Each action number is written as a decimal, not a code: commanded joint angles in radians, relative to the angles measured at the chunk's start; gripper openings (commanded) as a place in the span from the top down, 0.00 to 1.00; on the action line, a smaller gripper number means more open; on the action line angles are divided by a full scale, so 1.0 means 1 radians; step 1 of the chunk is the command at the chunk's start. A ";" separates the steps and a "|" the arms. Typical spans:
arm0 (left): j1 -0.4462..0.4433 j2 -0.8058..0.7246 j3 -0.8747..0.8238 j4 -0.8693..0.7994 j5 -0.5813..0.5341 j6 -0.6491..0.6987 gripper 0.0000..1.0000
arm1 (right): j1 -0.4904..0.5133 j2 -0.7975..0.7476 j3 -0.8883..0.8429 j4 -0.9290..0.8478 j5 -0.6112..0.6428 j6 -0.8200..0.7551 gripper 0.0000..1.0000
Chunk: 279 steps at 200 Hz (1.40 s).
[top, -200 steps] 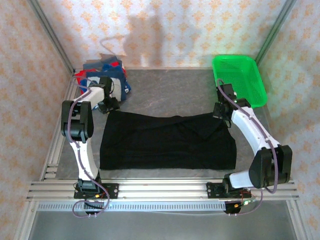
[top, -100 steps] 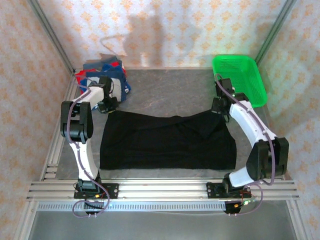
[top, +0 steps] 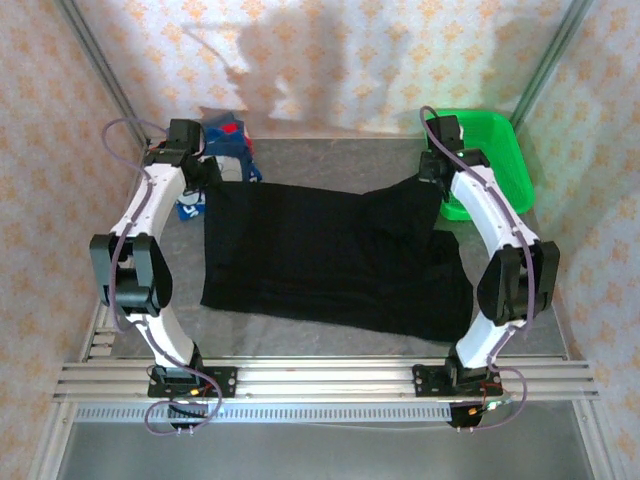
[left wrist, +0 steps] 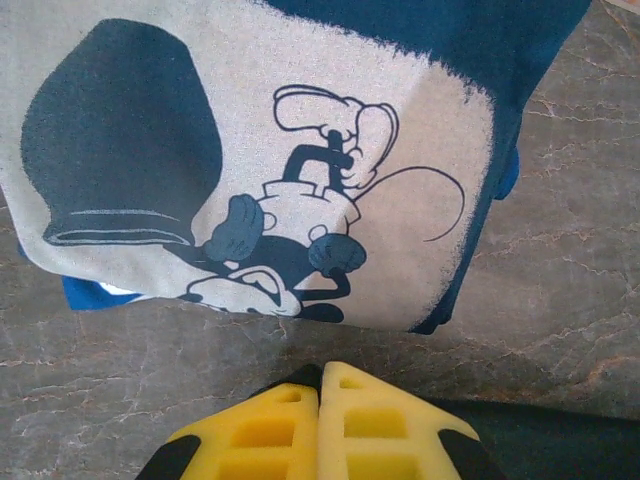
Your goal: Fold and stack the t-shirts
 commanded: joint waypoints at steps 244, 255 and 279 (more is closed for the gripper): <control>0.106 -0.140 -0.143 0.019 0.023 0.034 1.00 | 0.167 0.147 0.169 0.517 0.093 -0.542 1.00; 0.107 -0.149 -0.151 0.017 0.019 0.038 1.00 | 0.167 0.119 0.150 0.488 0.087 -0.502 1.00; 0.109 -0.166 -0.159 0.007 0.018 0.049 1.00 | 0.168 0.025 0.055 0.432 0.033 -0.398 1.00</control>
